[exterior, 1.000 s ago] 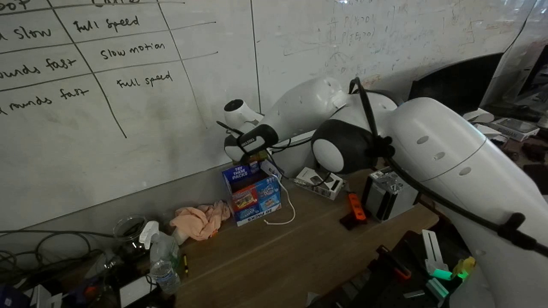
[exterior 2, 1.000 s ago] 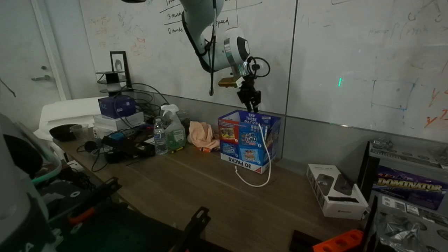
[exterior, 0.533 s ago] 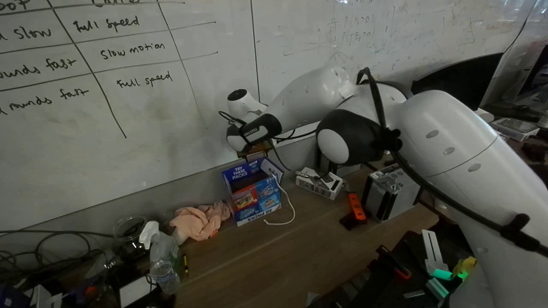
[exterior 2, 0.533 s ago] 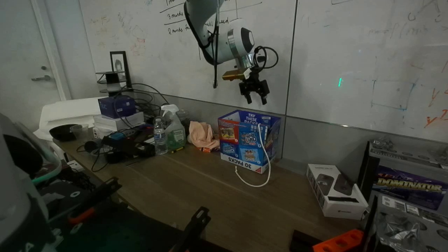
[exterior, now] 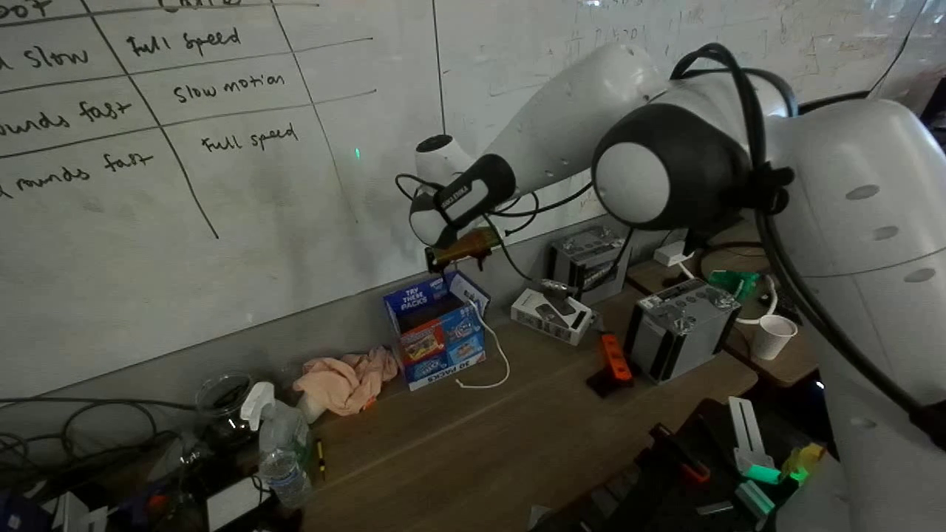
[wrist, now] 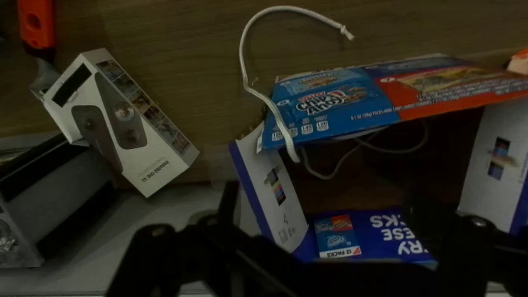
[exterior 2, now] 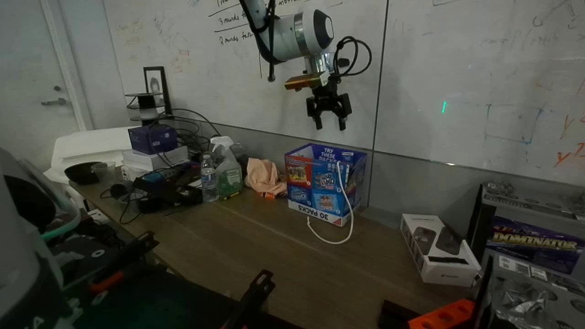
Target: Put the white ropes inside the blue box.
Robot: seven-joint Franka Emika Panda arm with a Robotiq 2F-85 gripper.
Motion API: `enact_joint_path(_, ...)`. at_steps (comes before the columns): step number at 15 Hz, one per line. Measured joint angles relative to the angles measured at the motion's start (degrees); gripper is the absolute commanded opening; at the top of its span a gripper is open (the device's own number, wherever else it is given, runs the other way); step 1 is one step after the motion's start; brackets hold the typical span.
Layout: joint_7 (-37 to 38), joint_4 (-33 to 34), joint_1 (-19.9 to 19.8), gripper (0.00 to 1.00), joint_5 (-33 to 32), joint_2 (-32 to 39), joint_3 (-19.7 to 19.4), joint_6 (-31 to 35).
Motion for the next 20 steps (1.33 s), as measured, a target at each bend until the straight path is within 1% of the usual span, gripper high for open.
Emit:
enact_joint_path(2,-6.0,-6.1,-1.2,1.0,0.9,-3.1,1.6,3.0)
enact_joint_path(4,-12.1,-12.5,-2.7,1.0,2.2,-4.9,3.4,7.3)
enact_joint_path(7,-21.5,-20.0,-5.2,1.0,4.8,-4.4,6.9,14.0)
enact_joint_path(9,-28.2,-22.6,-7.1,1.0,6.5,-2.8,9.5,16.4)
enact_joint_path(12,-37.3,-22.3,-9.3,1.0,7.0,0.9,12.9,16.7)
enact_joint_path(15,-45.5,-19.7,-10.5,1.0,7.0,5.0,15.2,16.3)
enact_joint_path(17,-48.9,-16.8,-10.8,1.0,7.0,7.9,15.7,16.2)
enact_joint_path(20,-51.0,-12.5,-11.0,1.0,6.6,12.0,15.6,16.5)
